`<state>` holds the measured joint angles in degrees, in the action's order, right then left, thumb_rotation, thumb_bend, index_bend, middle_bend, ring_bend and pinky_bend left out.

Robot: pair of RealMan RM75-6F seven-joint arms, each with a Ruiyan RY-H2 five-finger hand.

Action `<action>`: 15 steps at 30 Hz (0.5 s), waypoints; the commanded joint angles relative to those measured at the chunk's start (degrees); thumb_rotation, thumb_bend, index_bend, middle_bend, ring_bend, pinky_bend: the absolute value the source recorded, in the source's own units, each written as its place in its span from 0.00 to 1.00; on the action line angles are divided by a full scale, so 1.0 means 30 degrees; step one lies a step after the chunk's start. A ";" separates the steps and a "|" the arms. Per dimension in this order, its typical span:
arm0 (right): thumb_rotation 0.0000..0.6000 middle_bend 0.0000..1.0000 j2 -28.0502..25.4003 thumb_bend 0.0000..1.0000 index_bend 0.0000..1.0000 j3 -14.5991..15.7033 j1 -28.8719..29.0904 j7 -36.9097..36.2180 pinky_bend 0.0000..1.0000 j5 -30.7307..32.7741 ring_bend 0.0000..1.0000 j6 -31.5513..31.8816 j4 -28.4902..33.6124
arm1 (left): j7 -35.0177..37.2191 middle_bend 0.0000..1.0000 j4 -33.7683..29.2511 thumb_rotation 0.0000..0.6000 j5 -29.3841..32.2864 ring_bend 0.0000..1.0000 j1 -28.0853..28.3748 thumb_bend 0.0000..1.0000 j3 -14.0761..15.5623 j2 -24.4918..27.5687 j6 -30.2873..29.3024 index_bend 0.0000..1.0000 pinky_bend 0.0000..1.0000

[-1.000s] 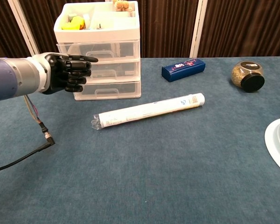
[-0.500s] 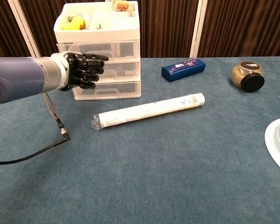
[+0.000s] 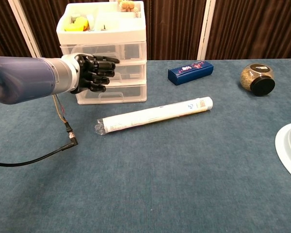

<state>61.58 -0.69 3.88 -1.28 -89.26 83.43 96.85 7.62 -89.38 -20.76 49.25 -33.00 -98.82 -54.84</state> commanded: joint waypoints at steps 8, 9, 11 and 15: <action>1.00 0.00 -0.0007 0.11 0.00 0.0023 -0.0015 0.0010 0.00 -0.0093 0.00 0.0061 0.0005 | 0.0045 0.98 -0.0698 1.00 -0.0434 0.95 -0.0428 0.74 0.0345 0.0170 0.0069 0.20 0.96; 1.00 0.00 -0.0006 0.11 0.00 0.0027 -0.0018 0.0015 0.00 -0.0091 0.00 0.0060 0.0017 | 0.0085 0.98 -0.0826 1.00 -0.0523 0.95 -0.0502 0.74 0.0377 0.0213 0.0079 0.20 0.96; 1.00 0.00 -0.0009 0.11 0.00 0.0042 -0.0024 0.0041 0.00 -0.0115 0.00 0.0067 0.0045 | 0.0229 0.98 -0.1088 1.00 -0.0649 0.95 -0.0661 0.74 0.0392 0.0282 0.0081 0.20 0.96; 1.00 0.00 0.0013 0.11 0.00 0.0066 -0.0034 0.0129 0.00 -0.0186 0.00 0.0105 0.0061 | 0.0437 0.98 -0.1786 1.00 -0.1077 0.95 -0.1085 0.74 0.0657 0.0490 0.0056 0.21 0.96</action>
<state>61.61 -0.50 3.78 -0.88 -89.81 83.75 97.03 8.71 -94.27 -23.62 46.38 -31.36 -97.59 -54.65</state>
